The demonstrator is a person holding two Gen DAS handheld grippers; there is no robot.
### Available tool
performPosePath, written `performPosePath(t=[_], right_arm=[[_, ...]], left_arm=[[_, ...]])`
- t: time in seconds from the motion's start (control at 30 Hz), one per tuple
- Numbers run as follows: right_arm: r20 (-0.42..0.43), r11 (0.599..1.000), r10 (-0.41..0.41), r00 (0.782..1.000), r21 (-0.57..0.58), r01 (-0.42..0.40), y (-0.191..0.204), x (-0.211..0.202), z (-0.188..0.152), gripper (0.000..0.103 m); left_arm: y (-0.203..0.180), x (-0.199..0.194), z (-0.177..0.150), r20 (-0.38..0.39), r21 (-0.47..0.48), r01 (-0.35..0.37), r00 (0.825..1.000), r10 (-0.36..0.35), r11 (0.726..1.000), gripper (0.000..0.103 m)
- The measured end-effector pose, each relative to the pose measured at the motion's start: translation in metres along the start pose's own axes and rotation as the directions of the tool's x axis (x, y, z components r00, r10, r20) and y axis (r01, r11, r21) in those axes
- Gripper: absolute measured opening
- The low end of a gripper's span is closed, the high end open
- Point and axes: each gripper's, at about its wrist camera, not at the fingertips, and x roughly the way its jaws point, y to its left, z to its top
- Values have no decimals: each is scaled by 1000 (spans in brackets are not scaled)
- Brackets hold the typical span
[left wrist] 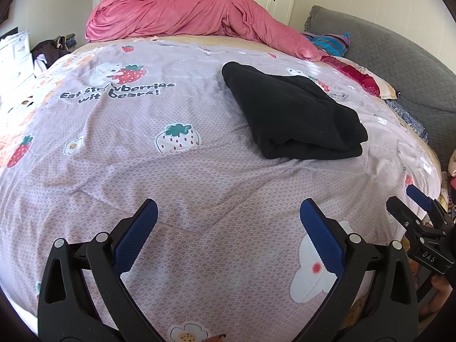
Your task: Fold small clothes
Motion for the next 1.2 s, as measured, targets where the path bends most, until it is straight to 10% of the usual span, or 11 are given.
performPosePath(t=[0.67, 0.93, 1.03, 1.2], right_arm=[[21, 1000, -22, 1000, 20, 22, -3, -9, 3, 99], [43, 962, -194, 980, 203, 181, -67, -56, 7, 99], [-5, 878, -380, 925, 314, 362, -133, -86, -4, 99], [-303, 555, -653, 694, 433, 711, -275, -125, -65, 99]], left_arm=[[-7, -1, -1, -14, 20, -24, 1000, 24, 1000, 94], [28, -4, 7, -58, -61, 6, 998, -9, 998, 94], [86, -15, 31, -54, -139, -87, 995, 80, 986, 94], [213, -43, 71, -56, -293, -264, 964, 260, 919, 94]])
